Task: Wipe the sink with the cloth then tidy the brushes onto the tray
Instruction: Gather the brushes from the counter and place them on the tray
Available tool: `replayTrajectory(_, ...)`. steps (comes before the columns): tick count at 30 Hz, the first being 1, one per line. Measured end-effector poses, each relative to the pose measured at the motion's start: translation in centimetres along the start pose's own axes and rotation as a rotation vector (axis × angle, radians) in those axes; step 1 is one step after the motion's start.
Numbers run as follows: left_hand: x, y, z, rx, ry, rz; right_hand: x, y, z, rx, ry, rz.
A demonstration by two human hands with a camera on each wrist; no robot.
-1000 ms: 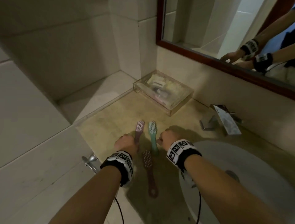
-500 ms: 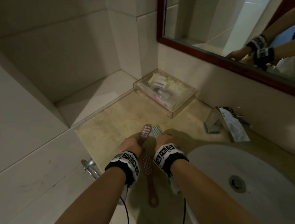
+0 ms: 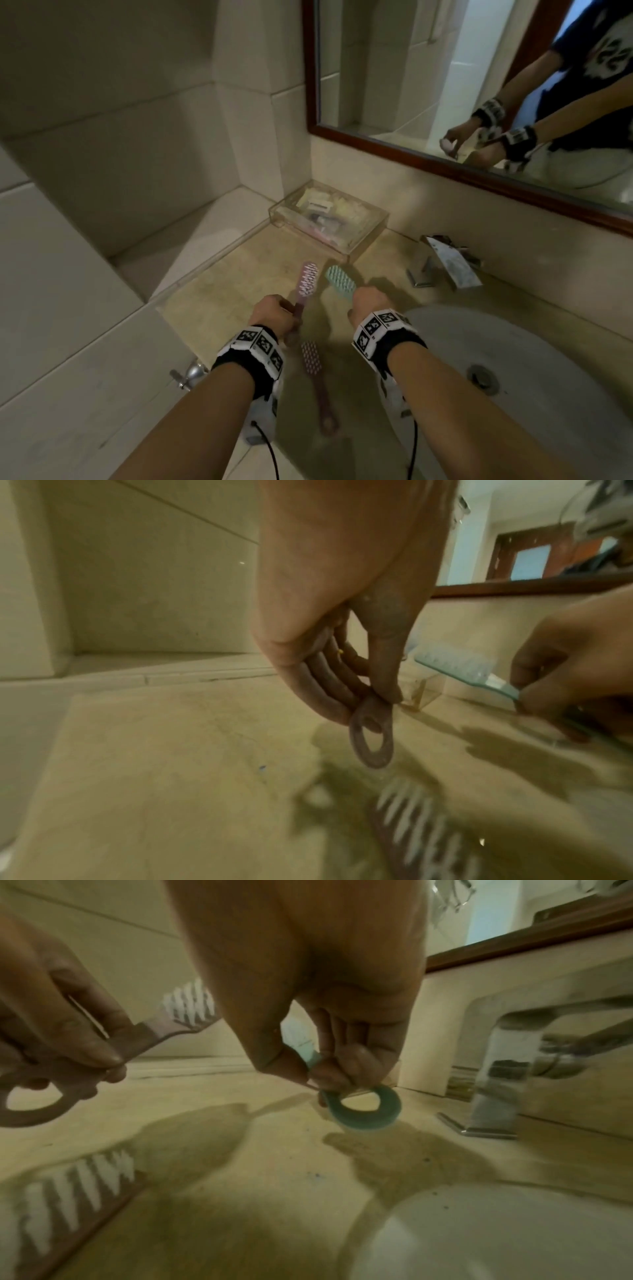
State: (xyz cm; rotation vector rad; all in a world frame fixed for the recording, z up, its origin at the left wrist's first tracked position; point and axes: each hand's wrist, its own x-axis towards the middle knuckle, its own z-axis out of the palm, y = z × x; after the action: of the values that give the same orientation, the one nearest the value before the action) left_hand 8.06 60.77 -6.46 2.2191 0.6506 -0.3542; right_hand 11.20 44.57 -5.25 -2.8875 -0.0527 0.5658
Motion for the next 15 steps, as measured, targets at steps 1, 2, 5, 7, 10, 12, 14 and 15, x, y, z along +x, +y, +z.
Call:
replayTrajectory(1, -0.5, 0.3, 0.1, -0.055, -0.019, 0.011, -0.7, 0.4, -0.2, 0.023, 0.022, 0.018)
replayTrajectory(2, -0.9, 0.4, 0.4, -0.104, -0.039, 0.026, -1.5, 0.8, -0.3, 0.042, 0.037, 0.033)
replayTrajectory(5, -1.8, 0.3, 1.9, -0.178, -0.126, 0.094, -4.4, 2.5, -0.3, 0.100, 0.064, 0.078)
replayTrajectory(7, -3.8, 1.0, 2.9, -0.188, -0.190, 0.154, -6.7, 3.9, -0.1, 0.148, 0.073, 0.118)
replayTrajectory(10, -7.4, 2.7, 4.7, -0.201, -0.279, 0.210, -10.1, 6.7, -0.1, 0.148, 0.088, 0.167)
replayTrajectory(12, -9.3, 4.0, 6.4, -0.170, -0.327, 0.244, -12.2, 9.0, -0.3, 0.158, 0.102, 0.239)
replayTrajectory(14, -11.2, 5.4, 8.3, -0.146, -0.381, 0.274, -14.0, 11.5, -0.4, 0.159, 0.112, 0.299)
replayTrajectory(15, -12.3, 6.1, 9.3, -0.142, -0.416, 0.289, -15.0, 12.9, -0.5, 0.154, 0.112, 0.330)
